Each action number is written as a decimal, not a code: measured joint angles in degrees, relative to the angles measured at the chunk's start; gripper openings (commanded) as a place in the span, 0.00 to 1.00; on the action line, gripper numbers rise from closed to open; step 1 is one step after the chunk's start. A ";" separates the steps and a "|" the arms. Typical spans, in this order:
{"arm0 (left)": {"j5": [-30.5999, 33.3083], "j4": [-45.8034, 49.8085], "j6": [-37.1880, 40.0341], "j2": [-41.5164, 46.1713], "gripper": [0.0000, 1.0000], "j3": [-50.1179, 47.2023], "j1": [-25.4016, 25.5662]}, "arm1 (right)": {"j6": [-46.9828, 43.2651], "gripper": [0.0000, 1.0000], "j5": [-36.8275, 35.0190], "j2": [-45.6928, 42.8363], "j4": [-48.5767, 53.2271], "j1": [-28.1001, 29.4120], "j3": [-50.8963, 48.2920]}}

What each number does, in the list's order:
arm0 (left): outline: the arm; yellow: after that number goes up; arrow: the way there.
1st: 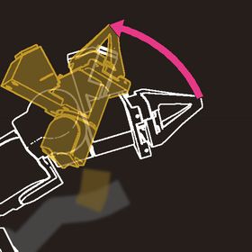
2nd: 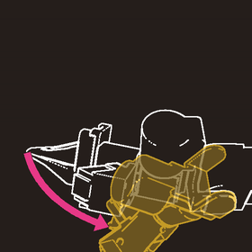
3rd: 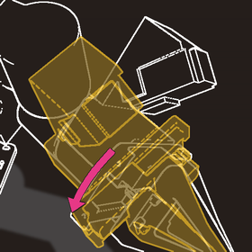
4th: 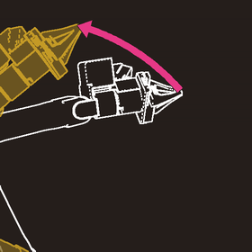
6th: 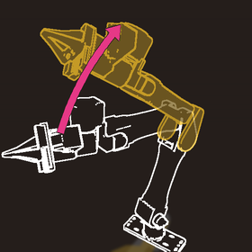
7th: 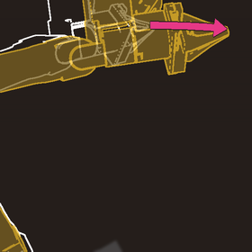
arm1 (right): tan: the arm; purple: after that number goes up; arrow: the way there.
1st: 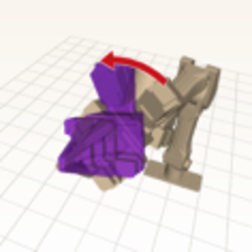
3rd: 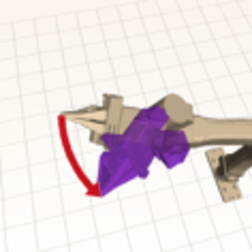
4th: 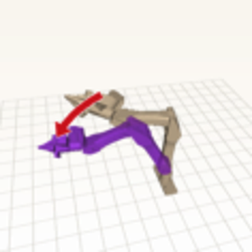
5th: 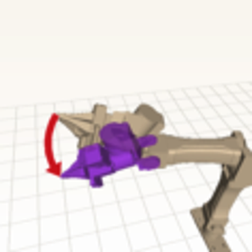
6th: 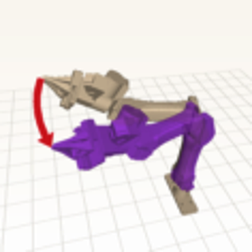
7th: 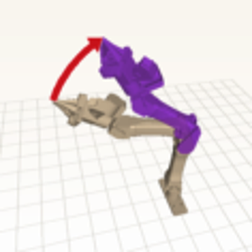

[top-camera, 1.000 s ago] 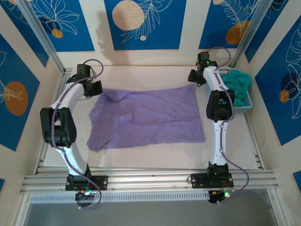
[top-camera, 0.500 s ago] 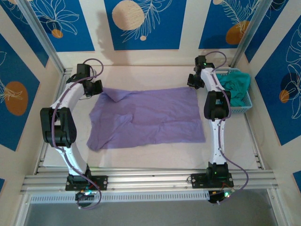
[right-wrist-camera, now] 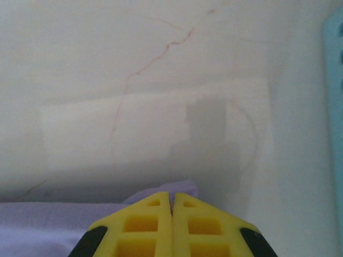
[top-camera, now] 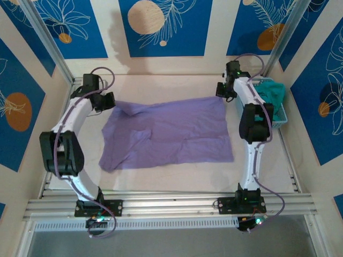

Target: Fold the inside-out t-shirt

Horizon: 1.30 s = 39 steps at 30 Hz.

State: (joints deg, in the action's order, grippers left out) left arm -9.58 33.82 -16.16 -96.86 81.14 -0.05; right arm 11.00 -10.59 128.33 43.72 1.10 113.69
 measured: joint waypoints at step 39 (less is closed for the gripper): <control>-1.57 12.72 0.24 24.90 0.00 -21.03 -1.07 | 6.45 0.57 -8.92 -41.38 -14.05 3.34 -57.05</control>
State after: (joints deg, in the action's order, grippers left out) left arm -11.16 46.54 -15.92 -71.96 60.12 -1.13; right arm 17.45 -19.51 86.96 29.67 4.45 56.64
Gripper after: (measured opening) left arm 0.044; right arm 0.537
